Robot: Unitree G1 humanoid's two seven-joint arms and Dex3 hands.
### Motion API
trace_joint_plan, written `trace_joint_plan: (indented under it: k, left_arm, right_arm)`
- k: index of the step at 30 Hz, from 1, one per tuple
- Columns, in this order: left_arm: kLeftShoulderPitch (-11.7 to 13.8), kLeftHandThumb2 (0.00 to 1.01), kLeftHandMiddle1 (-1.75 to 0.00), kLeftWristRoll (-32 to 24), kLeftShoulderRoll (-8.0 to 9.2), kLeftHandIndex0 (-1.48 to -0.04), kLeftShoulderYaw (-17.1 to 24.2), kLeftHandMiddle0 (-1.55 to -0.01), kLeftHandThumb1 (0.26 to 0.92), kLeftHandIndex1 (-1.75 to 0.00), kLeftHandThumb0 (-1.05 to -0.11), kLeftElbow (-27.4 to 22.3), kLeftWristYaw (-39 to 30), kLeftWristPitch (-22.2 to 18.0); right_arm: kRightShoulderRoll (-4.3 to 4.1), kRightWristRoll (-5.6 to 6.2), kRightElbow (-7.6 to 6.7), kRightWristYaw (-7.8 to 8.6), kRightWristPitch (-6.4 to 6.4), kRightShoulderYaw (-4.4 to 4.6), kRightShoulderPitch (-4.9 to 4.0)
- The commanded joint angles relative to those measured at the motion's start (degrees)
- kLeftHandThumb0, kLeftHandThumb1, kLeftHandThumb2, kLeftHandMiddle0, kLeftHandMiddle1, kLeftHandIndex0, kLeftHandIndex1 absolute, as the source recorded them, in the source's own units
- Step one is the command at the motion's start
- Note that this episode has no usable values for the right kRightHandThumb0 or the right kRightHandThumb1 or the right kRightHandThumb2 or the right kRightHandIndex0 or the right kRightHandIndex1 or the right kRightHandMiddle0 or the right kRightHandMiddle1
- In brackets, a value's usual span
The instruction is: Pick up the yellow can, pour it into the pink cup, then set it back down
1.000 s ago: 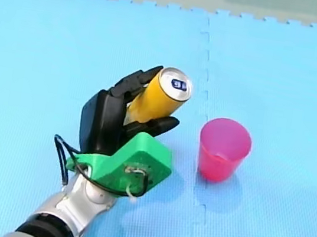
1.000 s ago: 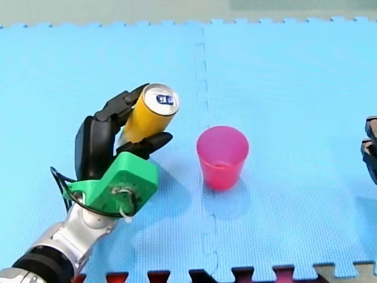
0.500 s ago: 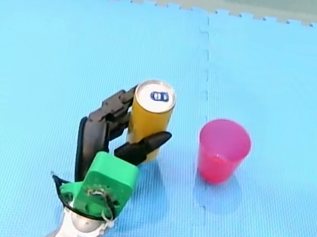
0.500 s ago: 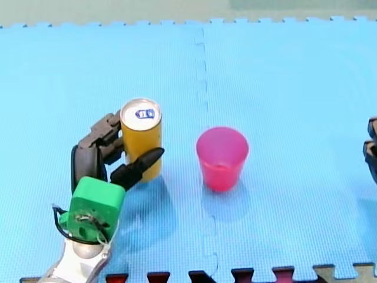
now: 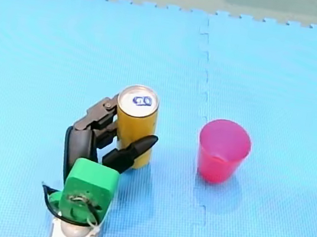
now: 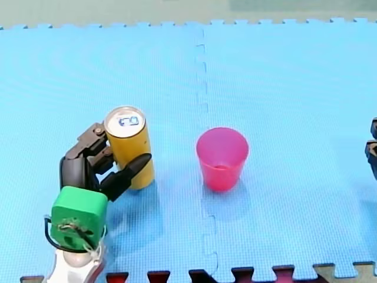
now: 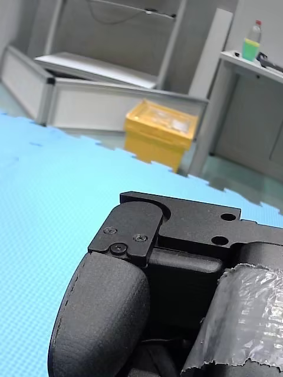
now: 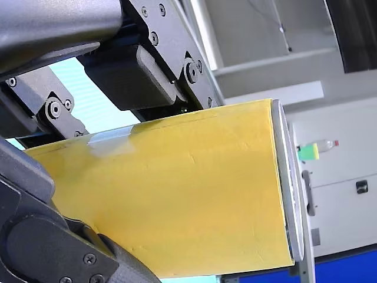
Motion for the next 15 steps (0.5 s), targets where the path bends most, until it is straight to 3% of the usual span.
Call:
trace_joint_plan:
  k: [1,15]
  left_arm:
    - [-0.9,0.0,0.0,0.9,0.36,-1.12,0.1,-1.29,0.859,0.0,-0.331,0.9,0.9,-1.5]
    - [-4.9,0.0,0.0,1.1,2.01,-1.12,1.4,-1.26,0.864,0.0,-0.316,4.7,0.8,-2.4]
  right_arm:
    - [-0.64,0.09,0.07,0.06,0.14,-0.18,-0.2]
    - [-1.3,0.05,0.3,0.34,1.16,-0.32,-0.69]
